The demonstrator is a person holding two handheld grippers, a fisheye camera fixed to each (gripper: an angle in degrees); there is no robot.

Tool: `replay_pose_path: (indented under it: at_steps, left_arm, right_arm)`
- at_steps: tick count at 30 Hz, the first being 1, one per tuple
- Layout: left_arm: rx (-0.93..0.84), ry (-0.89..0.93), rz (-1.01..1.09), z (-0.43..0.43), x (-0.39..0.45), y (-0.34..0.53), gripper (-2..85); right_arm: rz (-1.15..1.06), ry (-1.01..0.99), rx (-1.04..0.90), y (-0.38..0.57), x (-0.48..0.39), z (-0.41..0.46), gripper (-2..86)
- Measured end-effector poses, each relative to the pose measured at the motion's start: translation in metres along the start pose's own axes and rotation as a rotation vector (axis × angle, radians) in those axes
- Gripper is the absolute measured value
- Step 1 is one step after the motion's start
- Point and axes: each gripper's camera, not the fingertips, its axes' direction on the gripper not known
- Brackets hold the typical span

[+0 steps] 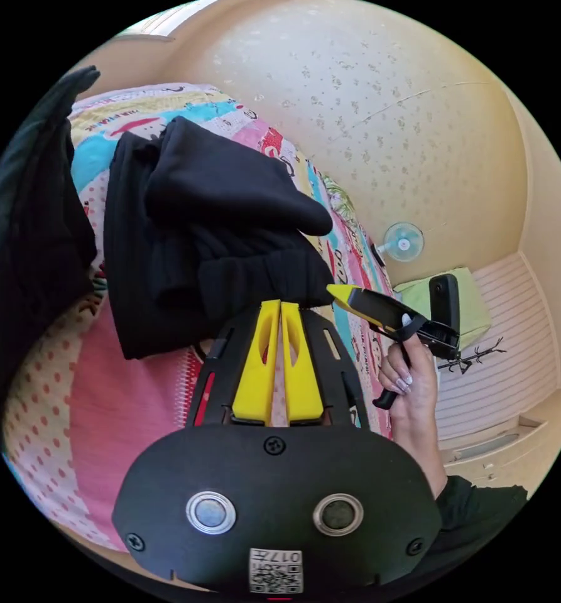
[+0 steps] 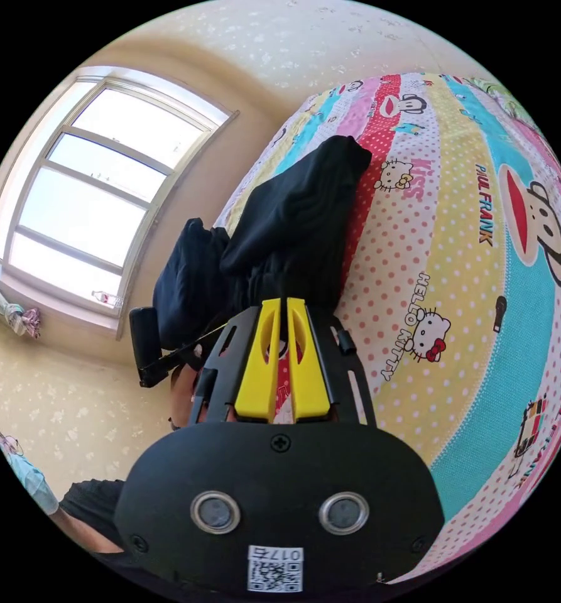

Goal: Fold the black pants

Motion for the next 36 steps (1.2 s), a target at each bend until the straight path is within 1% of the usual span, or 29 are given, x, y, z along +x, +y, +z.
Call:
replay_pose_path:
  at_steps: [2, 5, 7, 8, 10, 14, 16, 18, 19, 20, 22, 24, 27, 29, 31, 35, 36]
  left_arm:
    - [-0.091, 0.118, -0.009, 0.018, 0.003, 0.013, -1.0]
    - [-0.130, 0.043, -0.018, 0.028, 0.014, 0.049, -1.0]
    - [-0.125, 0.060, -0.023, 0.026, 0.019, 0.077, -1.0]
    - [-0.124, 0.100, -0.033, 0.025, 0.022, 0.099, -1.0]
    - [-0.151, 0.126, -0.043, 0.025, 0.025, 0.133, -1.0]
    - [-0.201, 0.039, -0.088, 0.022, 0.031, 0.208, -0.9]
    - [-0.233, 0.018, -0.073, 0.023, 0.036, 0.228, -0.9]
    - [-0.309, -0.090, -0.002, 0.026, 0.045, 0.236, -0.5]
    - [-0.317, -0.125, 0.014, 0.025, 0.047, 0.235, -0.4]
    - [-0.310, -0.177, 0.048, 0.022, 0.051, 0.230, 0.1]
    - [-0.244, -0.214, 0.085, 0.010, 0.058, 0.218, 2.5]
    - [-0.098, -0.239, 0.079, -0.008, 0.060, 0.199, 9.1]
    - [-0.001, -0.308, 0.033, -0.007, 0.047, 0.176, 12.8]
    - [-0.008, -0.327, -0.012, 0.006, 0.035, 0.165, 13.1]
    - [-0.009, -0.291, -0.056, 0.017, 0.025, 0.156, 12.9]
    - [0.037, -0.297, -0.168, 0.025, 0.012, 0.159, 9.9]
    - [0.052, -0.321, -0.182, 0.026, 0.016, 0.165, 8.4]
  right_arm:
    - [0.005, -0.049, -0.031, 0.011, 0.009, 0.003, 1.5]
    - [0.041, -0.096, -0.041, 0.037, 0.027, 0.002, 1.0]
    - [0.059, -0.128, -0.035, 0.063, 0.040, -0.005, 0.8]
    - [0.061, -0.129, -0.034, 0.071, 0.043, -0.007, 0.7]
    - [0.057, -0.097, -0.040, 0.107, 0.054, -0.021, 0.5]
    - [0.104, 0.020, -0.062, 0.184, 0.079, -0.049, 0.3]
    - [0.202, 0.167, -0.014, 0.251, 0.103, -0.080, 0.3]
    - [0.266, 0.175, -0.003, 0.297, 0.119, -0.100, 0.4]
    - [0.303, 0.167, 0.004, 0.325, 0.127, -0.113, 0.4]
    - [0.318, 0.155, 0.012, 0.337, 0.129, -0.119, 0.4]
    - [0.376, 0.141, 0.048, 0.380, 0.133, -0.139, 0.4]
    - [0.388, 0.147, 0.055, 0.402, 0.132, -0.150, 0.4]
    - [0.355, 0.084, 0.091, 0.425, 0.127, -0.163, 0.4]
    - [0.332, 0.021, 0.107, 0.433, 0.125, -0.168, 0.5]
    - [0.311, -0.048, 0.114, 0.443, 0.123, -0.172, 0.5]
    - [0.286, -0.104, 0.097, 0.458, 0.116, -0.175, 0.5]
    - [0.278, -0.120, 0.093, 0.464, 0.113, -0.176, 0.5]
